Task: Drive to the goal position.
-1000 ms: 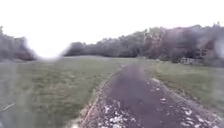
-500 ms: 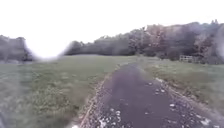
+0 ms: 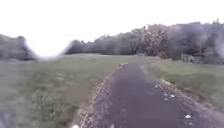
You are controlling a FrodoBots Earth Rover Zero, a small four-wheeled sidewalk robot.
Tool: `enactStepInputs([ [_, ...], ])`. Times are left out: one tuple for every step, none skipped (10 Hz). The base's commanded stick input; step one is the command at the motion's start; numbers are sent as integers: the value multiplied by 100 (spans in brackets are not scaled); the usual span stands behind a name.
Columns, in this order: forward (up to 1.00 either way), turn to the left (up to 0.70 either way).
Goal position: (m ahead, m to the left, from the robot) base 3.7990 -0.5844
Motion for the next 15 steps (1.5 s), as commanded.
enactStepInputs([
  [70, -14],
  [70, -14],
  [70, -14],
  [70, -14],
  [70, -14],
  [70, -14],
  [70, -14],
  [70, -13],
  [70, -10],
  [70, 0],
  [70, 0],
  [70, 0],
  [70, 0],
  [70, 0],
  [70, 0],
])
